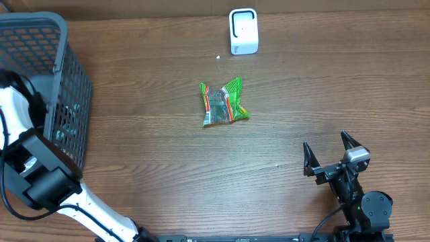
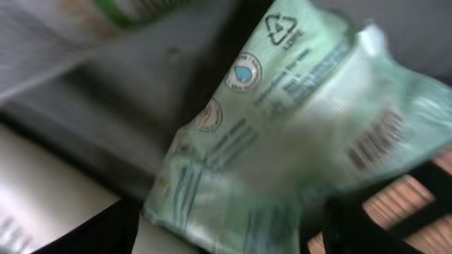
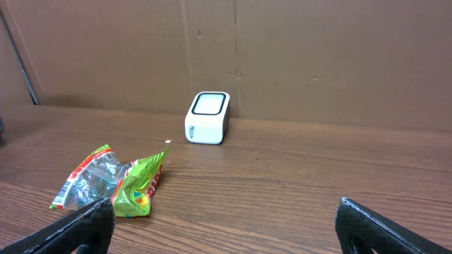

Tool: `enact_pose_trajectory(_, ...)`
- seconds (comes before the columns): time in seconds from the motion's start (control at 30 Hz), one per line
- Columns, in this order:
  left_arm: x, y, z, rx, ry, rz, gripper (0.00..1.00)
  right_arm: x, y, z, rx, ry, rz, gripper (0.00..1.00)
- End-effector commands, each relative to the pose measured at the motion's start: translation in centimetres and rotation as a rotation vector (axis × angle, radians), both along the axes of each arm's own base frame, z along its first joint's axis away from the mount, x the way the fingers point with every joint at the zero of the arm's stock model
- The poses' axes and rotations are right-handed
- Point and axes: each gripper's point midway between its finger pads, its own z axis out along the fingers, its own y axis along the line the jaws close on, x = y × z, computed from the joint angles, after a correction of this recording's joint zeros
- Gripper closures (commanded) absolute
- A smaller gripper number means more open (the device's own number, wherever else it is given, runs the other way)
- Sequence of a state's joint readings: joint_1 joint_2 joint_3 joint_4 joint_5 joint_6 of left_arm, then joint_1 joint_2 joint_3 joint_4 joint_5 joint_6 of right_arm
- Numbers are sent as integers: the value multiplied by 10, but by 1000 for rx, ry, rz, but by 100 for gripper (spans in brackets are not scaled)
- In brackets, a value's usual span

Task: Scan the item barcode
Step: 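Reach into the basket and grasp the mint-green wipes pack, then place the mint-green wipes pack left of the green bag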

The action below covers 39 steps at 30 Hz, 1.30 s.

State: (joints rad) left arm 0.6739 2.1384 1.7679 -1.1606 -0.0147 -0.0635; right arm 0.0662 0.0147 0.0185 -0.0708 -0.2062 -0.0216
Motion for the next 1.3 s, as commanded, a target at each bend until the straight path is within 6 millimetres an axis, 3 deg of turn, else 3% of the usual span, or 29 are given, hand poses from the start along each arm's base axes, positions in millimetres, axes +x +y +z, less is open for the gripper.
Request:
enact_pose_trajectory(0.0,-1,-6,-14,-13,5,-38,34,-1,2,-1,7,-5,11,0)
enact_pose_trajectory(0.07,0,-6,-16,-8,0,-38,47,-1,2,-1,7,-5,11,0)
enact_pose_trajectory(0.13,1,-5,-16,-4,-6,-38,70,-1,2,-1,7,-5,11,0)
enact_pose_trajectory(0.2,2,-4,-16,-2,-8,-30,87,-1,2,-1,7,-5,11,0)
enact_pose_trajectory(0.3,3,-3,-12,0,-13,-10,96,-1,2,-1,7,-5,11,0)
enact_pose_trajectory(0.47,8,0,12,6,-21,-4,96,-1,2,-1,7,-5,11,0)
enact_pose_trajectory(0.6,19,7,60,33,-69,9,96,-1,2,-1,7,-5,11,0)
enact_pose_trajectory(0.77,31,16,156,129,-210,45,96,-1,2,-1,7,-5,11,0)
enact_pose_trajectory(0.87,33,11,214,184,-329,37,96,-1,2,-1,7,-5,11,0)
enact_pose_trajectory(1.0,30,-7,280,231,-502,9,96,-1,2,-1,7,-5,11,0)
enact_pose_trajectory(1.1,28,-35,318,216,-632,-43,96,-1,2,-1,7,-5,11,0)
enact_pose_trajectory(1.17,24,-49,334,224,-670,-68,96,-1,2,-1,7,-5,11,0)
enact_pose_trajectory(1.27,24,-87,349,186,-719,-143,96,-1,2,-1,7,-5,11,0)
